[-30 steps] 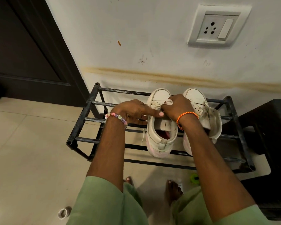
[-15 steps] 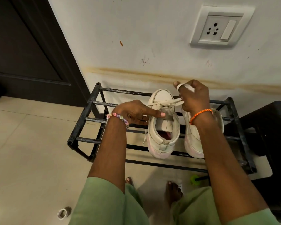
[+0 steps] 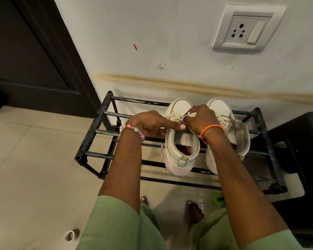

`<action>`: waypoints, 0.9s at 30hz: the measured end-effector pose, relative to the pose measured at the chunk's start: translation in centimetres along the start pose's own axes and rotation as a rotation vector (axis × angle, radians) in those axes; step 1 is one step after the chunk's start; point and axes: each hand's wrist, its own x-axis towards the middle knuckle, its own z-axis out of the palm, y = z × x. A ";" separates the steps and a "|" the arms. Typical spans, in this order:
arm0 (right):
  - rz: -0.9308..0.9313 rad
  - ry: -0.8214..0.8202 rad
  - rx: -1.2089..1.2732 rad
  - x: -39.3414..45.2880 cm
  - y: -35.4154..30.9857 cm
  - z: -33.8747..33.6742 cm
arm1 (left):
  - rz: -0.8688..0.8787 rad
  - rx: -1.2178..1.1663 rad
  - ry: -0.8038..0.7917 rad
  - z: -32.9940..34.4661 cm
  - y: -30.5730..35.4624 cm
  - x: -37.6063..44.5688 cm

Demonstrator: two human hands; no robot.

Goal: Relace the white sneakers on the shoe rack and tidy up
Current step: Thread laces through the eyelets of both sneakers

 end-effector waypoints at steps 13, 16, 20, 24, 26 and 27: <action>0.005 -0.051 -0.301 -1.1 -1.7 -0.8 | -0.016 0.015 0.019 0.2 0.1 0.0; -0.002 -0.013 -0.005 -0.3 -0.8 -1.1 | -0.006 0.004 -0.006 -0.1 -0.1 -0.1; -0.025 0.004 0.702 -0.1 -1.0 -3.5 | -0.001 -0.029 -0.005 -0.5 -0.3 0.0; -0.070 -0.210 1.420 -0.7 -1.1 -4.7 | 0.005 -0.020 -0.001 -0.7 -0.4 -0.1; -0.036 -0.227 1.443 -0.6 -1.0 -4.3 | 0.007 -0.036 0.021 -0.9 -0.6 0.0; 0.002 -0.147 1.322 -0.4 -0.8 -4.0 | 0.006 -0.040 0.037 -1.0 -0.8 0.1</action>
